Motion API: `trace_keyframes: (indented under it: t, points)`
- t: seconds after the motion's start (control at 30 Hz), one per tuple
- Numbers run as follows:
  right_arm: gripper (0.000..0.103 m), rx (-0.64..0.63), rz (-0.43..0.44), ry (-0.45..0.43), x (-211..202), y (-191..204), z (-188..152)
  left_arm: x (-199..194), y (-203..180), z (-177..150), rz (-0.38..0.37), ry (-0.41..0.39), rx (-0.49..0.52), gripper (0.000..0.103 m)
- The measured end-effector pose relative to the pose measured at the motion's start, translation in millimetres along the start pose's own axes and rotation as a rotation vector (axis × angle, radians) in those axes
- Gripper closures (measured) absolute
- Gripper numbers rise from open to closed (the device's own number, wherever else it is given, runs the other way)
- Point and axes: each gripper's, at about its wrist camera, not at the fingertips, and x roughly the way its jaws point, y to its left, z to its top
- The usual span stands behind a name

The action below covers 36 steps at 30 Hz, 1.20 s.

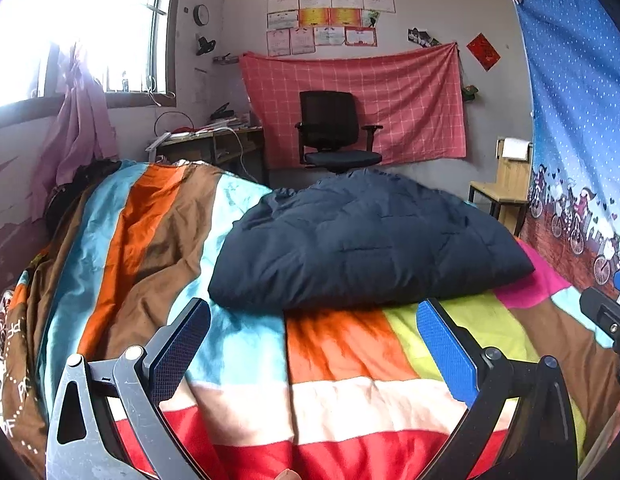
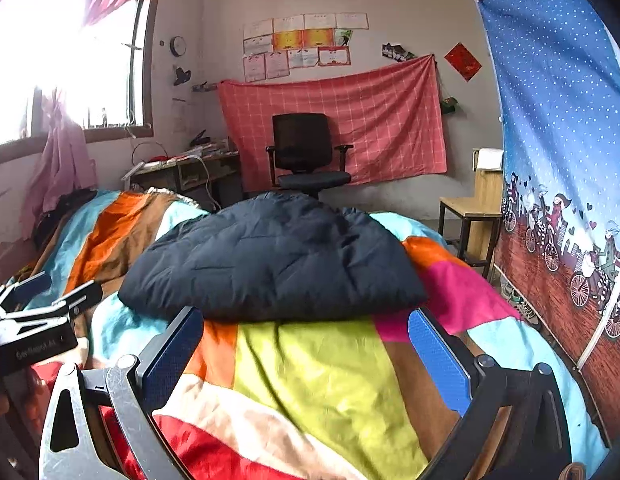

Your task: Fold large clothes

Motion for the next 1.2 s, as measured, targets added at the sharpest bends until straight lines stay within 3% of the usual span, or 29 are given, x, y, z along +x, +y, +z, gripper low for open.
trace_keyframes:
  t: [0.27, 0.73, 1.2]
  points:
    - [0.000, 0.001, -0.010, 0.056, 0, 2, -21, 7, 1, -20, 0.018, 0.074, 0.008, 0.002]
    - [0.000, 0.033, -0.024, 0.077, 5, -5, -33, 4, -2, -21, 0.032, 0.062, 0.015, 0.002]
    - [0.000, 0.050, -0.020, 0.066, 7, -5, -33, 10, 5, -29, 0.035, 0.103, -0.001, 0.002]
